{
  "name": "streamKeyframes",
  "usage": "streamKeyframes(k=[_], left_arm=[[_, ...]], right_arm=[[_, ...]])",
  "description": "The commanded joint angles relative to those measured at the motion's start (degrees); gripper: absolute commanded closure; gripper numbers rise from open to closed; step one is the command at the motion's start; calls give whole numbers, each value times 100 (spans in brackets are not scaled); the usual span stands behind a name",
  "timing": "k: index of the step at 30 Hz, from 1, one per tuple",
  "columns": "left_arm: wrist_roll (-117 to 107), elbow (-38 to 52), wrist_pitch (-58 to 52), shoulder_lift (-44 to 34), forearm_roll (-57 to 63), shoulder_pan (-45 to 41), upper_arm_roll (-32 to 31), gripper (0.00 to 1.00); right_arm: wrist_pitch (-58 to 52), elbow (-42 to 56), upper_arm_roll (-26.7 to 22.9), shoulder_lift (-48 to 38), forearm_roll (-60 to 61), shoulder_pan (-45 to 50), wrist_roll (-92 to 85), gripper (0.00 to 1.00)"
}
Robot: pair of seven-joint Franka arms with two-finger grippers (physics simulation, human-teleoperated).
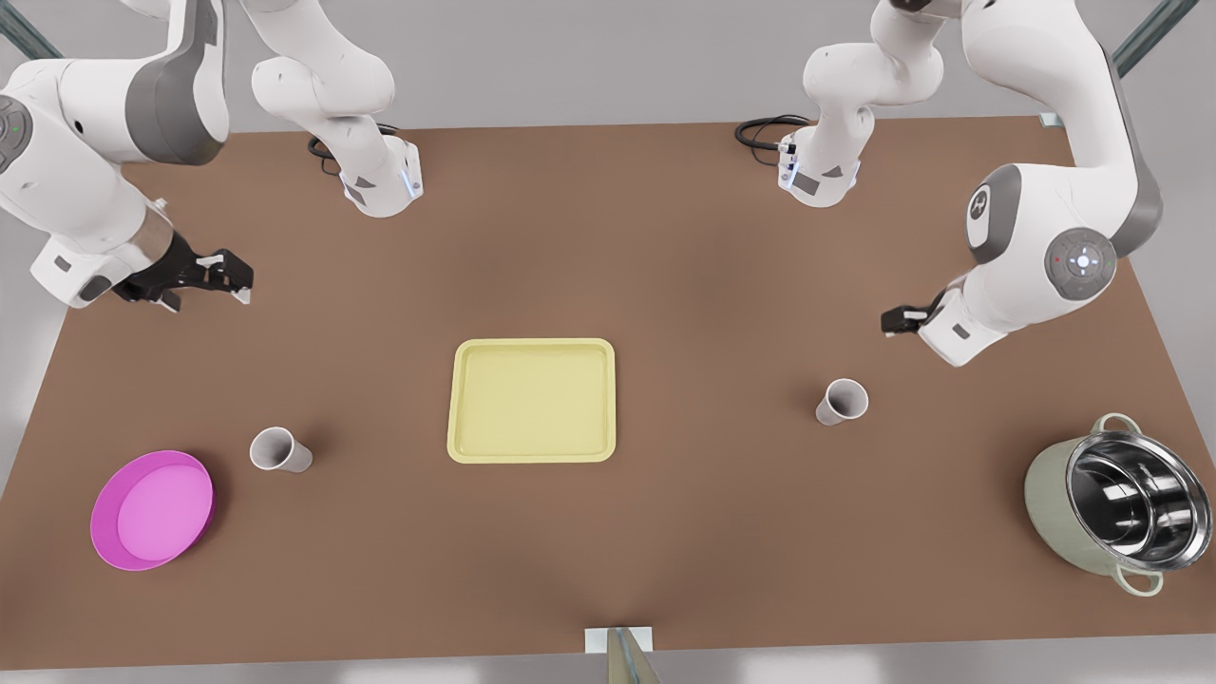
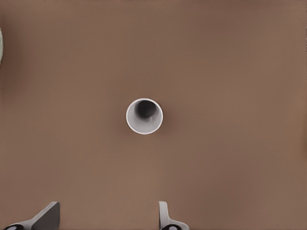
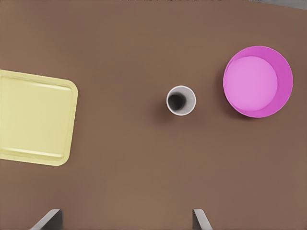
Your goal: Use both arms to respectively pick up the white IKEA cups from the middle-left and middle-right positions, then place the white IKEA cups onto the middle-middle tray, ensuring that the cups remain upright and do not tip over
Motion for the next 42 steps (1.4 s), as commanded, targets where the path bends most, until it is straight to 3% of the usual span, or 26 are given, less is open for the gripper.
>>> streamKeyframes(k=[1, 5, 9, 12, 15, 24, 25, 26, 27, 29, 31, 34, 40, 42], left_arm=[[-343, 1, 310, -5, 6, 1, -3, 0], [-325, -78, 441, 188, 6, 1, 94, 0], [-299, -298, 1662, 1128, 23, 45, 199, 0], [-307, -693, 2471, 1436, 23, 45, 199, 0], [-316, -1010, 3333, 1665, 15, 54, 199, 0], [-307, -1537, 3641, 1999, -20, 203, 199, 0], [-307, -1537, 3632, 2034, -135, 212, 199, 3], [-316, -1537, 3623, 2034, -135, 212, 199, 21], [-334, -1537, 3597, 2034, -135, 212, 199, 32], [-334, -1537, 3544, 2008, -284, 221, 190, 38], [-316, -1537, 3465, 1999, -293, 221, 181, 63], [-334, -1537, 3307, 1990, -302, 203, 102, 79], [-718, -1380, 3157, 1744, -302, 141, -196, 79], [-2169, -404, 2367, 2051, -302, -105, -573, 79]], right_arm=[[98, 5, 1, -1, 4, 142, -448, 0], [177, 23, -96, 430, 4, 142, -738, 0], [256, 1209, -219, 2002, 30, -42, -747, 0], [731, 1227, -210, 2460, 74, -315, -738, 0], [951, 1227, -219, 2680, 162, -517, -738, 0], [1522, 1175, -210, 3190, 320, -869, -747, 0], [1610, 1157, -210, 3242, 320, -869, -747, 0], [1689, 1148, -210, 3295, 338, -869, -730, 0], [1750, 1139, -210, 3356, 478, -869, -730, 0], [1979, 1139, -210, 3515, 549, -878, -686, 0], [2093, 1122, -210, 3576, 654, -869, -686, 0], [2392, 849, -202, 3585, 698, -922, -686, 0], [2814, 454, -210, 3620, 812, -957, -730, 0], [2902, 454, -210, 3734, 812, -1027, -747, 0]])
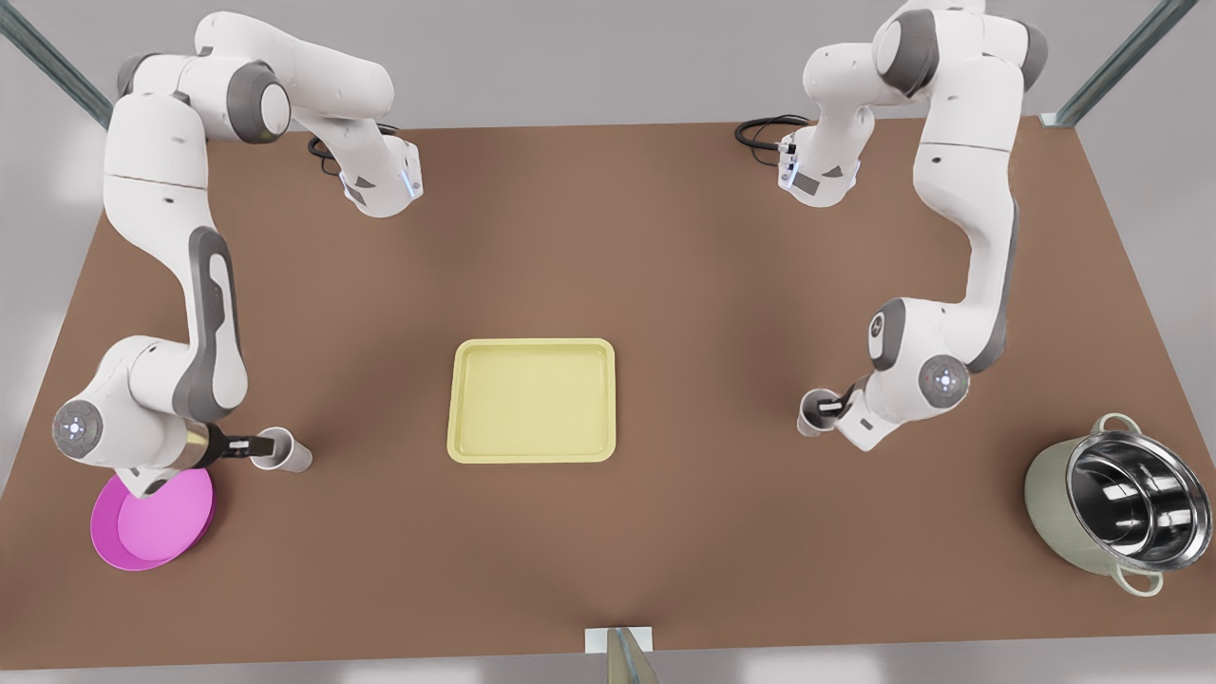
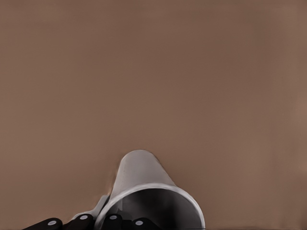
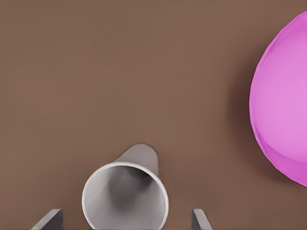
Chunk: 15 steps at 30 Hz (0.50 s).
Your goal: Use both arms to respectively pick up the white IKEA cups from the middle-left and middle-right positions, then place the white IKEA cups onto the middle-middle tray, ensuring that the cups remain upright and do not tip over
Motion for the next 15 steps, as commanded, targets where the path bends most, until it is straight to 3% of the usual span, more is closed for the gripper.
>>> streamKeyframes(k=[1, 3, 9, 15], left_arm=[[-2391, 542, -675, 224, -26, -66, -507, 79], [-4116, 1246, -675, 779, 17, -145, -1501, 79], [-6341, 3206, -411, 2194, 44, -1577, -1528, 79], [-6842, 3461, -59, 2589, 61, -2307, -1423, 79]], right_arm=[[360, -4, -2, 55, 36, -44, -101, 0], [404, -4, 7, 152, 36, -88, -101, 0], [693, -259, -2, 249, 18, -150, -137, 0], [896, -321, -2, 398, 18, -167, -137, 0]])
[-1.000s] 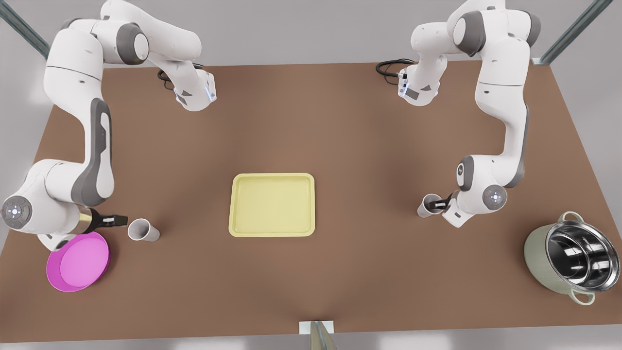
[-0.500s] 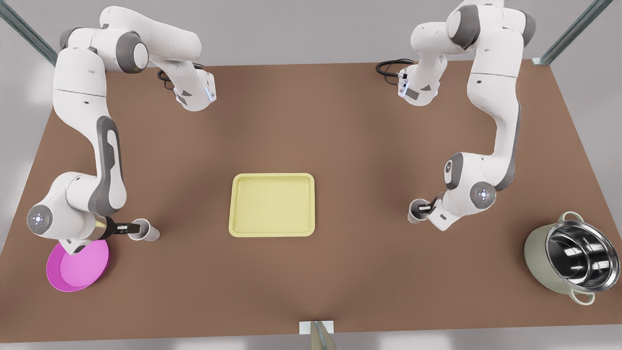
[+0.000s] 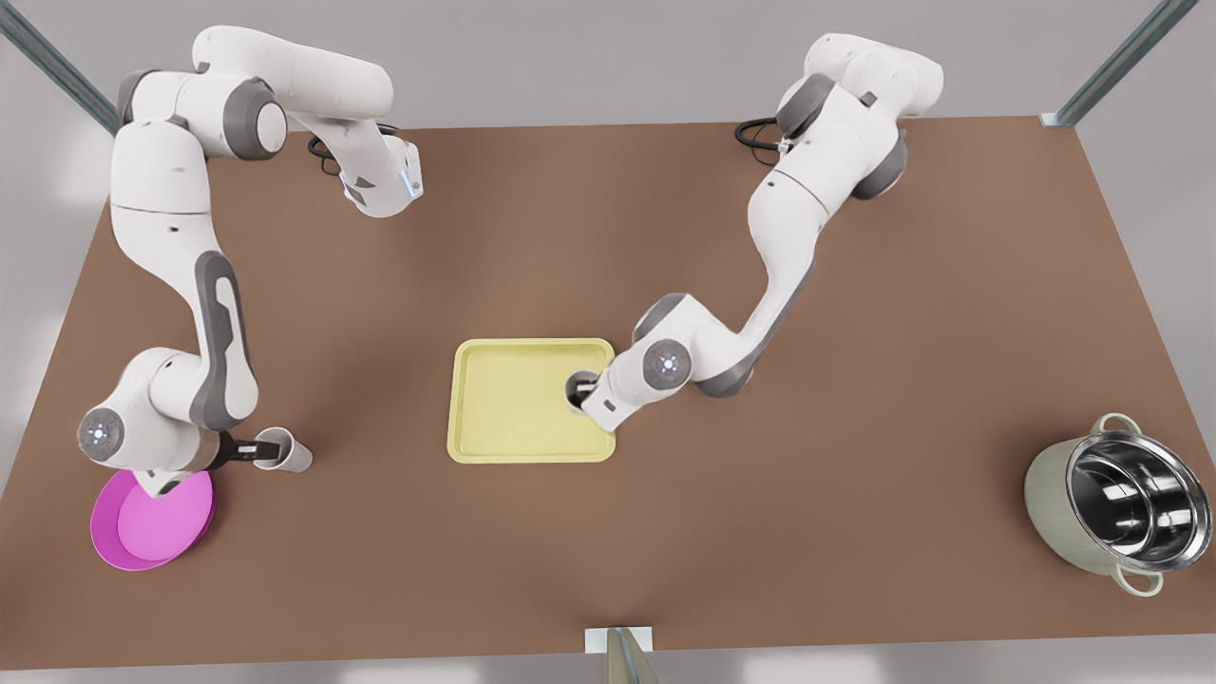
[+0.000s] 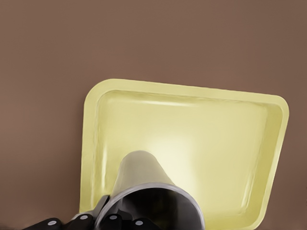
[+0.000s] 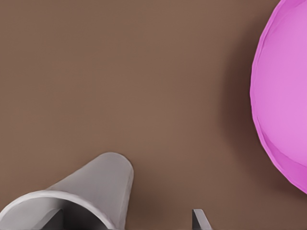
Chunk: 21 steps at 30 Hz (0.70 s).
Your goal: Use both arms to respectively pick up the white IKEA cups from the middle-left and middle-right positions, then place the white IKEA cups onto the middle-middle tray, ensuring that the cups remain upright and do not tip over
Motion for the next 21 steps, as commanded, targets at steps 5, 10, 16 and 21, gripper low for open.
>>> streamKeyframes(k=[5, 10, 16, 21], left_arm=[[-3405, 14, 292, 205, -4, -165, 63, 77], [-3396, -4, 424, 276, 154, -165, 72, 40], [-3396, -4, 354, 232, 154, -156, 72, 0], [-3413, -39, -481, -32, 224, -59, 54, 0]], right_arm=[[201, 1, 8, 98, -2, 18, -81, 31], [192, 1, 17, 133, -45, 44, -81, 67], [52, 98, 70, -165, -63, 474, -90, 79], [-317, 89, 167, -640, -46, 1652, -432, 79]])
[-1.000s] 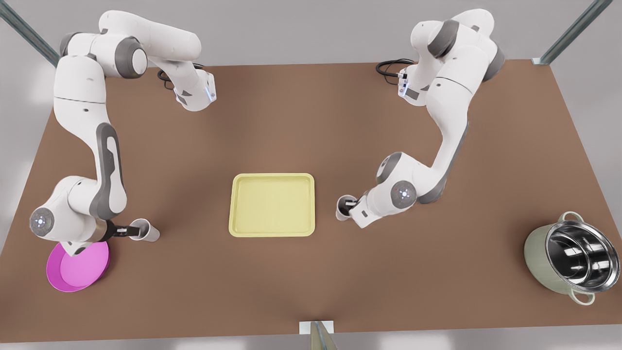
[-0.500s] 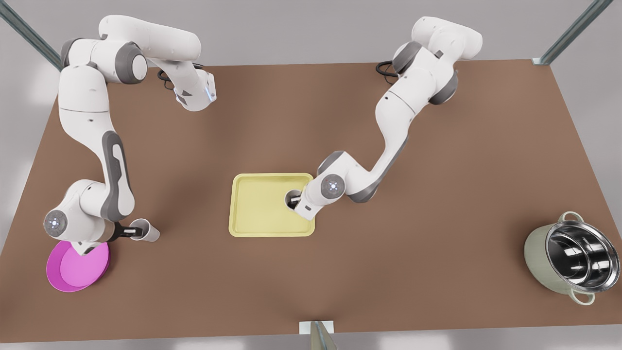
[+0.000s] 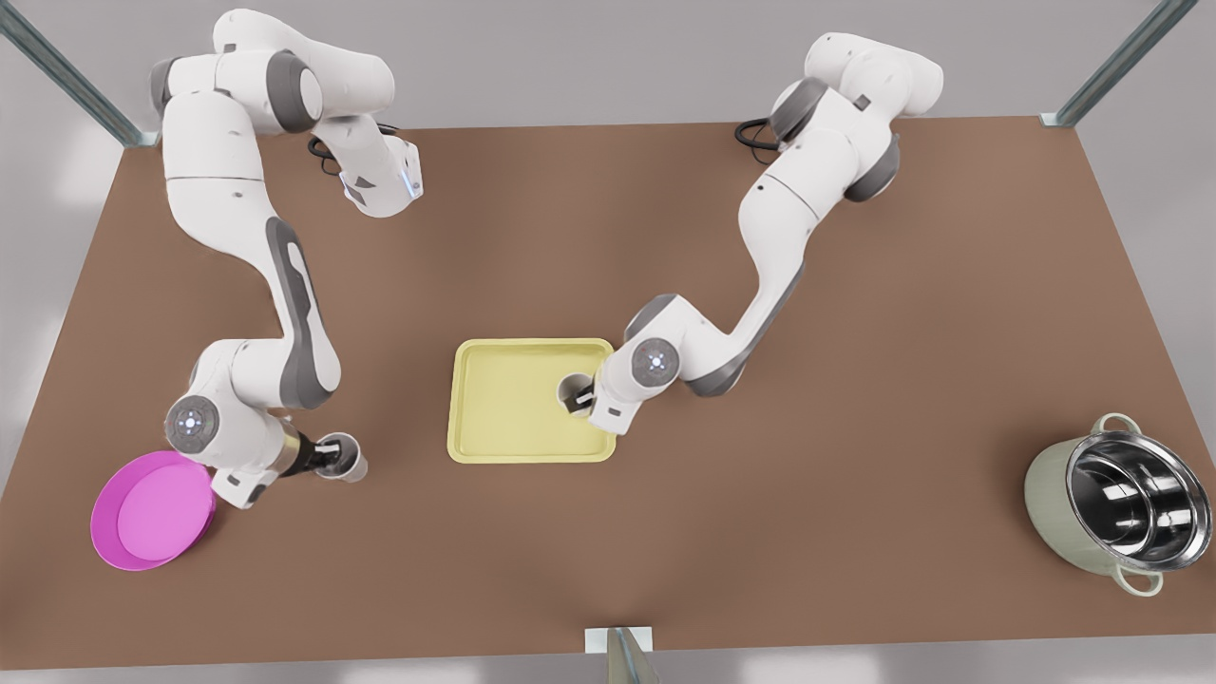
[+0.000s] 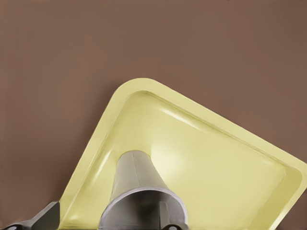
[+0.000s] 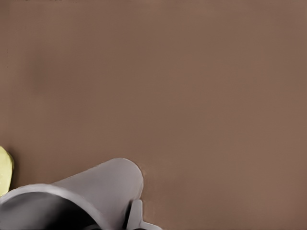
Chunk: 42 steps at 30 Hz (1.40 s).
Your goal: Use both arms to respectively pick up the white IKEA cups from the middle-left and middle-right positions, then place the white IKEA cups onto the middle-middle tray, ensuring that the cups remain upright and do not tip over
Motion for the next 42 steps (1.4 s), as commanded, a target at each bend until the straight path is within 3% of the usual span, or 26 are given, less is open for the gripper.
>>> streamKeyframes(k=[1, 3, 6, 11, 13, 16, 19, 23, 24, 25, 38, 42], left_arm=[[-1133, -2, -679, -108, 58, 37, -6, 0], [-1133, -2, -1004, -301, 75, 160, -6, 0], [-835, 86, -2727, -1101, 207, 670, -15, 0], [3725, 428, -4634, -1655, 1129, 2603, -15, 0], [4403, 394, -4837, -1952, 1218, 2841, 11, 0], [5871, -2487, -3125, -4351, 1139, 2358, 1153, 0], [5916, -2112, -4528, -4477, 761, 2331, 1242, 0], [5916, -2006, -4529, -4310, 585, 2340, 1154, 0], [5907, -1945, -4538, -4318, 576, 2358, 1154, 0], [5916, -1927, -4529, -4318, 550, 2375, 1154, 0], [5916, -1909, -4468, -4353, 515, 2490, 1022, 0], [5916, -1918, -4468, -4353, 515, 2490, 1022, 0]], right_arm=[[-216, 2, 50, -59, 22, 371, -478, 79], [-181, -59, 471, -59, 22, 415, -865, 79], [-129, -138, 657, -67, 22, 644, -1058, 79], [565, -455, 859, 47, 31, 732, -1296, 79], [627, -543, 867, 56, 31, 706, -1349, 79], [627, -543, 903, 143, 251, 688, -1621, 79], [627, -534, 903, 214, 251, 723, -1621, 79], [592, -534, 947, 293, 251, 741, -1630, 79], [592, -534, 947, 310, 251, 741, -1630, 23], [592, -534, 947, 310, 251, 741, -1630, 0], [566, -525, 947, 328, 251, 732, -1630, 0], [188, -437, 947, -15, 251, 679, -1612, 0]])
